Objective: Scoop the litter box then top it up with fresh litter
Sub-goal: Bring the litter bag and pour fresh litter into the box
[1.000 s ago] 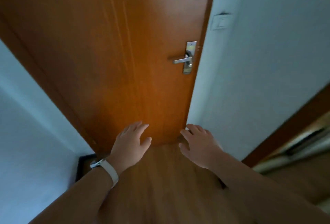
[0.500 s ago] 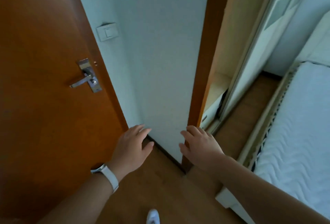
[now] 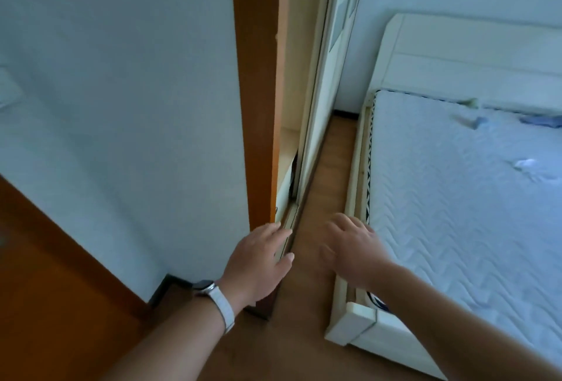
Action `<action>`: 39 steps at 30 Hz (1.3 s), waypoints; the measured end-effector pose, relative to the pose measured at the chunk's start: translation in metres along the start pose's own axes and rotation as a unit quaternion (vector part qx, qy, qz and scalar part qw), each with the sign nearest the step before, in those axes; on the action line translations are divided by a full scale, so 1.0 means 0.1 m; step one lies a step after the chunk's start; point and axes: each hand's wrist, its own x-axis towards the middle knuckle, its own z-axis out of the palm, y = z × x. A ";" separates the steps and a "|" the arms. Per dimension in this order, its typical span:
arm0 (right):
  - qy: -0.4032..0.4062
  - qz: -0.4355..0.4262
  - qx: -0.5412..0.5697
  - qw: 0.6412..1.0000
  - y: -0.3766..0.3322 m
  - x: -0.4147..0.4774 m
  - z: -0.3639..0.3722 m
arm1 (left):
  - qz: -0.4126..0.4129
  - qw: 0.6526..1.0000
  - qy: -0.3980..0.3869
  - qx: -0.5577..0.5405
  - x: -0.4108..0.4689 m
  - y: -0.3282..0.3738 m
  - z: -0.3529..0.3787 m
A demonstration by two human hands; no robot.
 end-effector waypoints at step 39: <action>0.001 -0.164 0.072 0.984 1.33 3.46 -0.10 | -0.262 0.949 0.109 0.137 3.04 0.14 0.03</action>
